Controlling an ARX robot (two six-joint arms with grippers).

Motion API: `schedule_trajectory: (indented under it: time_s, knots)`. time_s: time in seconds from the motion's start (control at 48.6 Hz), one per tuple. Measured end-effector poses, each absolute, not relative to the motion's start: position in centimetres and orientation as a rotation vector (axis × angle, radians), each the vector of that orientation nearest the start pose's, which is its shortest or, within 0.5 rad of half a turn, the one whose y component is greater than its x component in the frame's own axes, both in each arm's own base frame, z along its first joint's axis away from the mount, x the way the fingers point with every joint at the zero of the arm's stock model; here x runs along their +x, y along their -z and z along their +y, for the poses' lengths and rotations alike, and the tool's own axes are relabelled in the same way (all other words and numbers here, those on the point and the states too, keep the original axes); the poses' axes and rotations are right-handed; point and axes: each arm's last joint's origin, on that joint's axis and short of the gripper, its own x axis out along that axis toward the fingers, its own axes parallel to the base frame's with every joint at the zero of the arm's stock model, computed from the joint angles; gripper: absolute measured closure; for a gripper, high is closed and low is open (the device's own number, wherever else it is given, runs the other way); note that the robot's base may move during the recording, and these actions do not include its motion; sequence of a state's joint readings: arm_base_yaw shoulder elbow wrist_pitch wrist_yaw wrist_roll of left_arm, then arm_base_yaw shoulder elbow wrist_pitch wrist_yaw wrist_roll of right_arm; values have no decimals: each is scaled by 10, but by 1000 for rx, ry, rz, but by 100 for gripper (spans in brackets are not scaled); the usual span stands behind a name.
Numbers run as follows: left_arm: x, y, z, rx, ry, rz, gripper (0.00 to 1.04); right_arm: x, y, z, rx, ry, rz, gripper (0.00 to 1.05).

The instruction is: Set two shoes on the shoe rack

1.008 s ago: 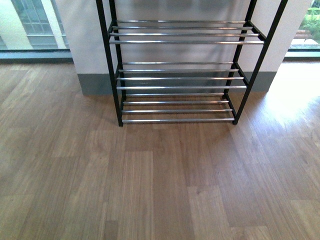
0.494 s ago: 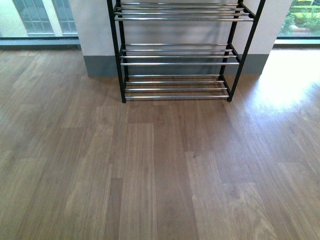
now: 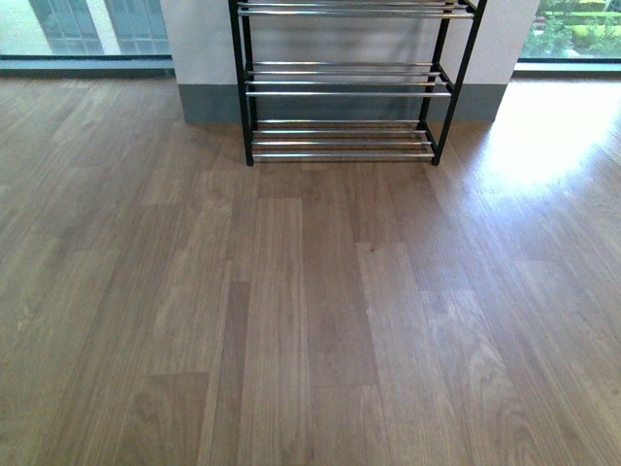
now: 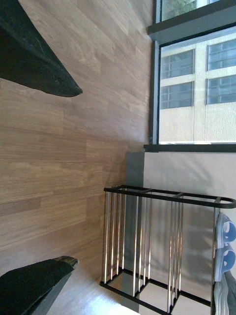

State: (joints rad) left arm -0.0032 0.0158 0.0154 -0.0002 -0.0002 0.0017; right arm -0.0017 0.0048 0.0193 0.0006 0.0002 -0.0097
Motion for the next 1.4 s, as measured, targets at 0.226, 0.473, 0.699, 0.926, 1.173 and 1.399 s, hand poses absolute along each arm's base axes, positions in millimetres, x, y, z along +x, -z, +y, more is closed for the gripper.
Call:
schedule_trajectory:
  time_s: [0.226, 0.473, 0.699, 0.926, 1.173, 1.399]
  knots:
    - [98, -168, 0, 2, 3, 1, 9, 97, -170, 0, -10, 2, -15, 9]
    - [98, -167, 0, 2, 3, 1, 9, 97, -170, 0, -10, 2, -15, 9]
    - [98, -167, 0, 2, 3, 1, 9, 97, -170, 0, -10, 2, -15, 9]
    - [98, -167, 0, 2, 3, 1, 9, 97, -170, 0, -10, 2, -15, 9]
    - [98, -167, 0, 2, 3, 1, 9, 97, -170, 0, -10, 2, -15, 9]
    - [98, -168, 0, 2, 3, 1, 9, 97, -170, 0, -10, 2, -16, 9]
